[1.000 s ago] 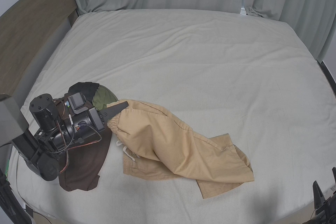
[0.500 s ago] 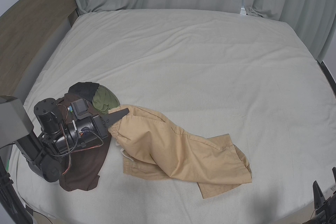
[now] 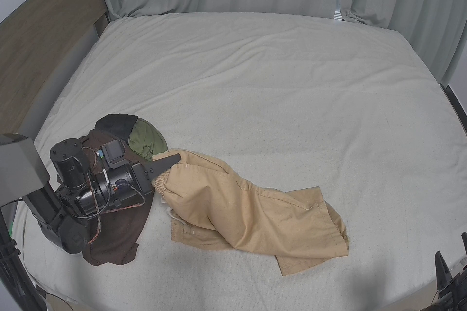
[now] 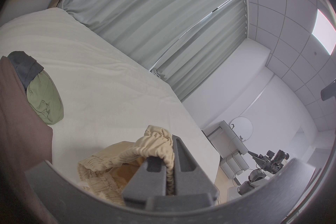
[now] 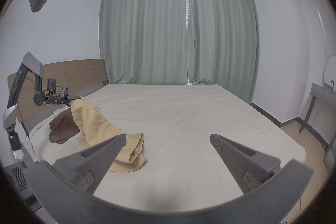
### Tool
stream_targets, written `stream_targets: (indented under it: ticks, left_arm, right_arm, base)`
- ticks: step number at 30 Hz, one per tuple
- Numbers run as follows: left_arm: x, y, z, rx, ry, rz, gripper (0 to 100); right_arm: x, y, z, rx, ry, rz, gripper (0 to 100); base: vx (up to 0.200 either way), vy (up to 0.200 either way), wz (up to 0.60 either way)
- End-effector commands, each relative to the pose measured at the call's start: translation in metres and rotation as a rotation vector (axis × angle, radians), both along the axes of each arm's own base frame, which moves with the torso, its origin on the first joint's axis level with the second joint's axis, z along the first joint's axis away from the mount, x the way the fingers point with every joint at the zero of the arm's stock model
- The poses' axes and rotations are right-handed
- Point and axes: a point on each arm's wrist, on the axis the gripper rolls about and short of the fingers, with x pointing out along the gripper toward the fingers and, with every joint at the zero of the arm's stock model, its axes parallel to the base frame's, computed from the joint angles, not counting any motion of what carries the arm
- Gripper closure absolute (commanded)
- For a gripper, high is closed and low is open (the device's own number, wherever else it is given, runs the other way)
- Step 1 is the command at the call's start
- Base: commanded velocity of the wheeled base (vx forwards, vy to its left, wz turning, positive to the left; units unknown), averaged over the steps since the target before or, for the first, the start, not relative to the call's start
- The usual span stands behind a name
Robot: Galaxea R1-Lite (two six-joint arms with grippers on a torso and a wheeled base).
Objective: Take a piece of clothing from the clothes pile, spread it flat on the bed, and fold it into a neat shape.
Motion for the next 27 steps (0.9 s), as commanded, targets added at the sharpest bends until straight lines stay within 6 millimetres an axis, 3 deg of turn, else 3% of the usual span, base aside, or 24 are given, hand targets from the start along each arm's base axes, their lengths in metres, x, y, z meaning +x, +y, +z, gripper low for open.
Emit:
stream_targets:
  ticks: [1,8,10,19,27]
  left_arm:
    - [0.000,-0.001,-0.001,0.000,0.002,-0.003,100]
    - [-0.003,-0.002,0.002,-0.005,0.001,-0.009,100]
    - [-0.003,-0.002,0.002,-0.004,0.001,-0.006,100]
    - [-0.003,-0.002,0.002,-0.003,-0.001,-0.008,100]
    - [-0.002,-0.002,0.001,-0.002,-0.001,-0.008,100]
  right_arm:
    - [0.000,0.000,-0.005,0.002,0.002,0.000,0]
    - [0.000,0.000,-0.002,-0.002,-0.029,-0.003,0]
    - [-0.002,0.000,0.013,-0.009,-0.144,-0.005,0]
    - [0.003,0.000,0.014,0.056,-0.068,0.010,0]
    - [0.008,0.000,0.057,0.166,-0.066,0.082,0]
  base:
    - [0.000,0.000,0.00]
    - [0.000,0.000,0.00]
    - [0.000,0.000,0.00]
    - [0.000,0.000,0.00]
    - [0.000,0.000,0.00]
